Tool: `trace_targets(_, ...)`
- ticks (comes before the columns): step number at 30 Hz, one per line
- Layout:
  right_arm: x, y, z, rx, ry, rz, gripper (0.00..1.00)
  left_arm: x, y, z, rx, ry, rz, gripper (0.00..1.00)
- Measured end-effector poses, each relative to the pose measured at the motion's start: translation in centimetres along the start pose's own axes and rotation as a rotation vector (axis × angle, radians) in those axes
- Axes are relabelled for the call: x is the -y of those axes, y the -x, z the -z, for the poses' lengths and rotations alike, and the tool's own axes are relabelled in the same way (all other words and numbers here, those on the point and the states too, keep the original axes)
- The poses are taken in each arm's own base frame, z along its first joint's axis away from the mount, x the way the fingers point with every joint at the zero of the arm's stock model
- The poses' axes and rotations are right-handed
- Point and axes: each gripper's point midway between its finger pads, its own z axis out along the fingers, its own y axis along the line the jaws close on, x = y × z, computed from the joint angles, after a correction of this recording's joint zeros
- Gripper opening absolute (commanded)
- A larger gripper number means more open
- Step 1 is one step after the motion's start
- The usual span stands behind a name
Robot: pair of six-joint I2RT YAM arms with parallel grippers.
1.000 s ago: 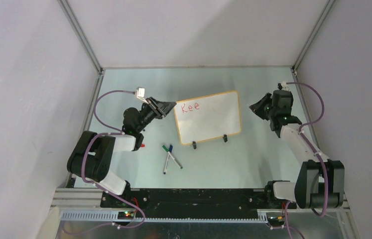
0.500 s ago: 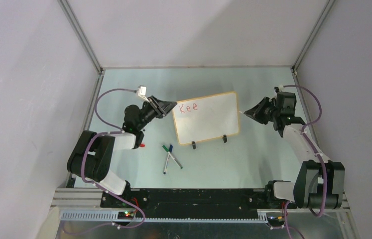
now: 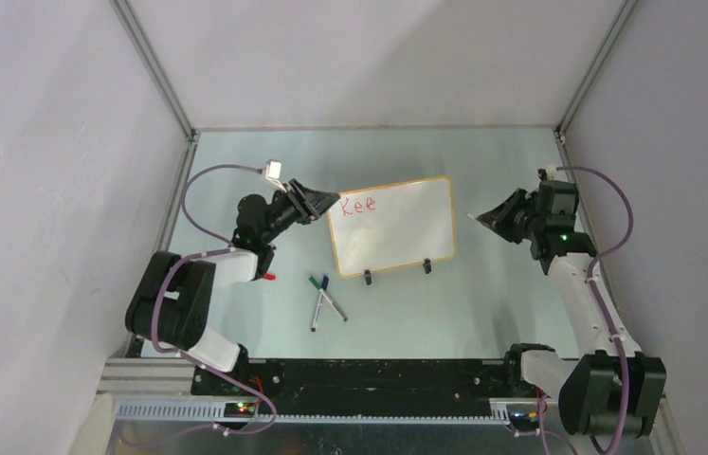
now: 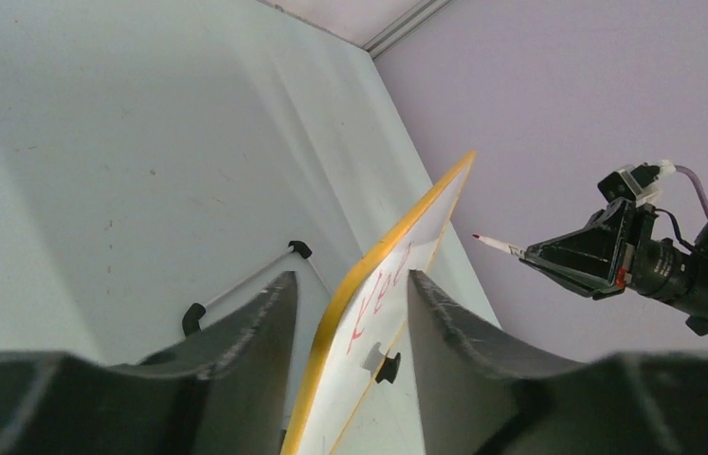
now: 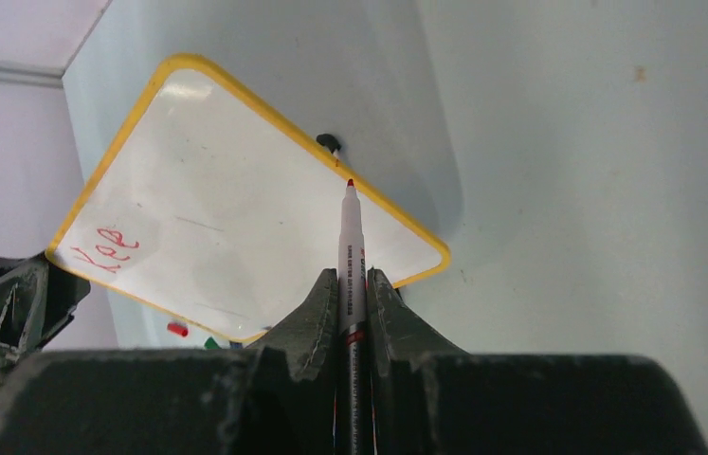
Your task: Write a sentence on the whiteboard
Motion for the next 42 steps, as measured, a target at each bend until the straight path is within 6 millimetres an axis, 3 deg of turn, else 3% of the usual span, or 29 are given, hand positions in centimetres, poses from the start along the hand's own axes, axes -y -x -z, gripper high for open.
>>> trace_targets(4,-0.1,1.5,1.7,0.072,-0.048,0.006,0.00,0.3,0.5,0.2,0.003,0.006,-0.014,0.62)
trace_targets(8,-1.8,3.5,3.9,0.170,-0.029,0.030,0.00,-0.1,1.2,0.6,0.012,0.029,-0.008,0.69)
trace_targets(11,-4.4,4.3,5.5,0.231,0.016,0.064,0.00,-0.3,1.7,1.1,0.020,0.052,-0.015,0.79)
trace_targets(12,-5.5,4.4,5.9,0.244,0.034,0.081,0.00,-0.2,1.9,1.2,0.025,0.061,-0.023,0.86)
trace_targets(14,-7.9,4.3,6.7,0.270,0.070,0.121,0.00,0.1,2.4,1.7,0.035,0.074,-0.043,0.97)
trace_targets(16,-9.5,3.1,6.9,0.254,0.108,0.153,0.00,0.7,3.1,2.1,0.059,0.078,-0.069,0.99)
trace_targets(20,-11.0,0.9,6.9,0.206,0.139,0.177,0.00,1.6,4.0,3.1,0.108,0.084,-0.098,1.00)
trace_targets(29,-13.3,-0.3,7.4,0.187,0.223,0.212,0.00,1.7,5.5,4.7,0.177,0.154,-0.153,0.99)
trace_targets(33,-15.0,-1.9,7.4,0.174,0.270,0.256,0.00,1.3,5.0,4.8,0.171,0.157,-0.148,0.88)
trace_targets(37,-16.8,-3.4,6.3,0.168,0.295,0.314,0.00,1.5,4.6,4.2,0.167,0.106,-0.137,0.76)
trace_targets(42,-17.6,-6.0,3.0,0.116,0.274,0.381,0.00,0.6,2.6,3.3,0.126,0.067,-0.080,0.70)
